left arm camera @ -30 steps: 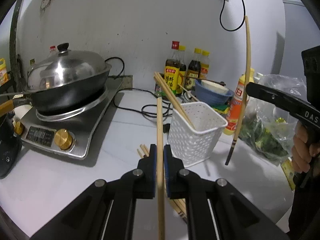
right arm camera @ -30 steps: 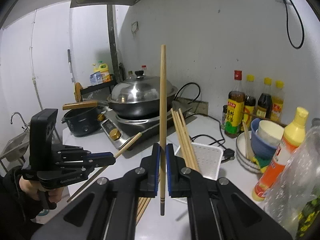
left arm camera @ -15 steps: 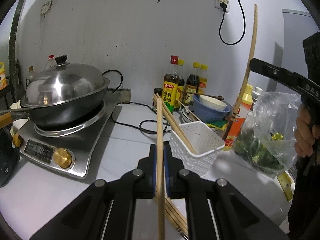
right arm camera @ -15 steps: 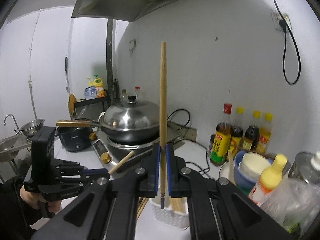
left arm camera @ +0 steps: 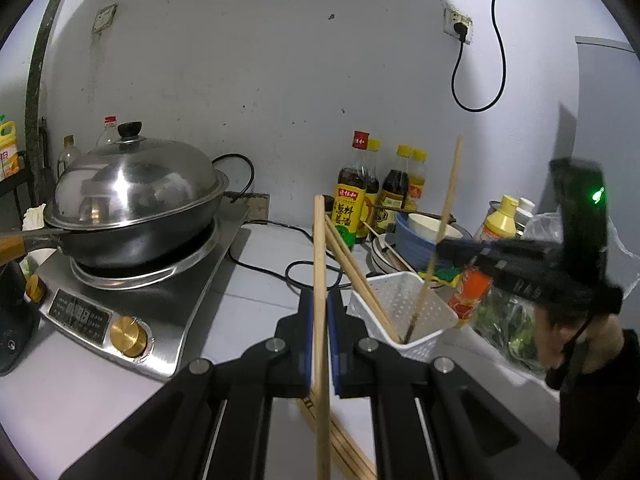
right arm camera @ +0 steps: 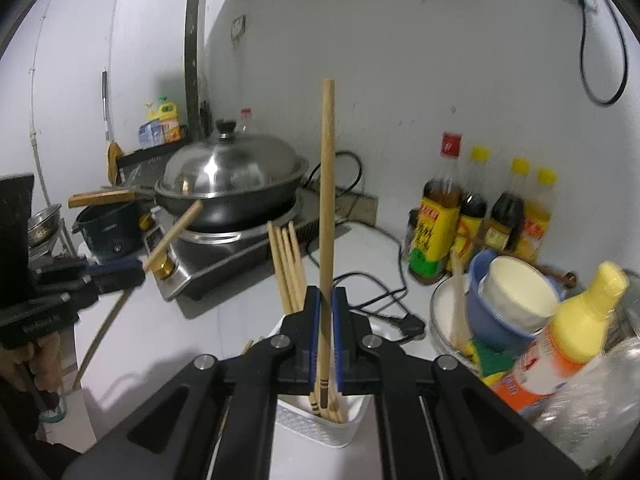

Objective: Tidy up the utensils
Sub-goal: 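Lower the right tool's chopstick into the white holder and open it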

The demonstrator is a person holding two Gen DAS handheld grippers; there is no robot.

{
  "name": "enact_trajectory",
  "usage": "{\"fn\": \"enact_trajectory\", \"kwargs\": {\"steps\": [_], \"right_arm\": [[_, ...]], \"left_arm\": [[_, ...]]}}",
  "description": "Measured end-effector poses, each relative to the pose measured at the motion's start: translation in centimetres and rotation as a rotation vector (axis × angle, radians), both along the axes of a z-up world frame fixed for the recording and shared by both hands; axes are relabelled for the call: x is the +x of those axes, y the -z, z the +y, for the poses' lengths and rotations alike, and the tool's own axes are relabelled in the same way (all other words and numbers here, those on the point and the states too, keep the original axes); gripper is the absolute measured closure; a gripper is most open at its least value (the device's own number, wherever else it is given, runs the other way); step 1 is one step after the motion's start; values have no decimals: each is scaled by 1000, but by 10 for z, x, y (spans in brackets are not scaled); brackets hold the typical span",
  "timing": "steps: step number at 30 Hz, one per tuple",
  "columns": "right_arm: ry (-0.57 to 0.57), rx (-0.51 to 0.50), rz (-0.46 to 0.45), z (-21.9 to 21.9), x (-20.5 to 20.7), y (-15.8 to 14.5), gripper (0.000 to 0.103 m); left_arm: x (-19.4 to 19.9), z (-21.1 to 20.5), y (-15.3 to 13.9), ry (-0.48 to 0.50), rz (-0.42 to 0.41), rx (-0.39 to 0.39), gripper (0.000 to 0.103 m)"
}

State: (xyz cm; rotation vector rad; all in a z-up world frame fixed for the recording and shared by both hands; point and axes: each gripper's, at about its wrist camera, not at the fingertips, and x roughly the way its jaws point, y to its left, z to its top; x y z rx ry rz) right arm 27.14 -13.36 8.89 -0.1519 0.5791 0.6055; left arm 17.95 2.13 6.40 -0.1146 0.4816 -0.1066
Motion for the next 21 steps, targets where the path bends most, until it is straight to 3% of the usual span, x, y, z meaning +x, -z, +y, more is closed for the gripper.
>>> {"fn": "enact_trajectory", "kwargs": {"steps": [4,10,16,21], "right_arm": [[-18,5,42,6,9,17,97],[-23,52,35,-2,7,20,94],[22,104,50,-29,5,27,82],[49,121,65,-50,3,38,59]], "left_arm": [[6,-6,-4,9,-8,6,97],[17,-16,-8,18,-23,-2,97],[38,-30,-14,53,-42,-32,97],[60,-51,-18,72,-57,-32,97]]}}
